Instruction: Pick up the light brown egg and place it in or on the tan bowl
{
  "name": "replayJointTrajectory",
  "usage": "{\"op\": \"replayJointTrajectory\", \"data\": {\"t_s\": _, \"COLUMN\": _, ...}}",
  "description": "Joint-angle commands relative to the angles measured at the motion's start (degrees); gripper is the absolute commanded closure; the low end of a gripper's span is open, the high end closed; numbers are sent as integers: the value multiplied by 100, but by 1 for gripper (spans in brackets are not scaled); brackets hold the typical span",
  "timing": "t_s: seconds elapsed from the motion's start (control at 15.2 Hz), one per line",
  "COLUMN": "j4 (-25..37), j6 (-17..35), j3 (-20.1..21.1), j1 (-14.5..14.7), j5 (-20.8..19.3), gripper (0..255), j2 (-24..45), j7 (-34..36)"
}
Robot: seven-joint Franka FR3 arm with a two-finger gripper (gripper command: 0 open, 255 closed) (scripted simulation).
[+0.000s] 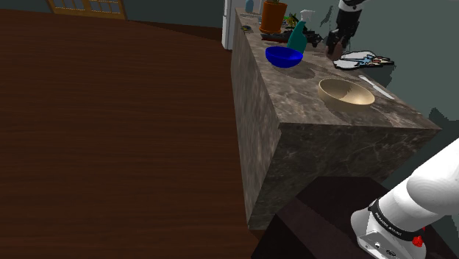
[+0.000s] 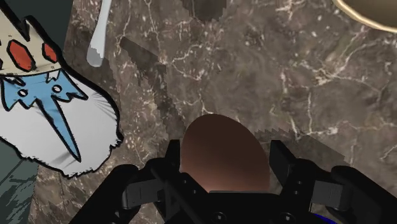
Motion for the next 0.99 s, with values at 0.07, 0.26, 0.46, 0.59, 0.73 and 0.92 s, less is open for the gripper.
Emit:
{"op": "replayJointTrajectory", "data": {"t_s": 0.07, "j4": 285, "j6": -233, "j3": 0, "j1": 0, "j5": 21, "gripper": 255, "j2": 45, "j7": -66}}
{"op": "replayJointTrajectory", "data": {"t_s": 0.26, "j4": 494, "j6": -402, "j3": 1, "j1": 1, "j5": 36, "gripper": 255, "j2": 80, "j7": -111}}
{"op": "replayJointTrajectory", "data": {"t_s": 0.46, "j4": -274, "j6": -386, "j3": 123, "j1": 103, "j5": -122, "gripper": 255, "j2": -619, "j7": 144}}
{"op": "replayJointTrajectory", "data": {"t_s": 0.59, "j4": -731, "j6": -414, "j3": 220, "j1": 153, "j5": -202, "gripper": 255, "j2": -1064, "j7": 306}}
{"op": "replayJointTrajectory", "data": {"t_s": 0.73, "j4": -1149, "j6": -470, "j3": 324, "j1": 196, "j5": -259, "gripper": 255, "j2": -1496, "j7": 460}}
{"op": "replayJointTrajectory", "data": {"t_s": 0.92, "j4": -1713, "j6": -599, "j3": 495, "j1": 250, "j5": -302, "gripper": 255, "j2": -2124, "j7": 677}}
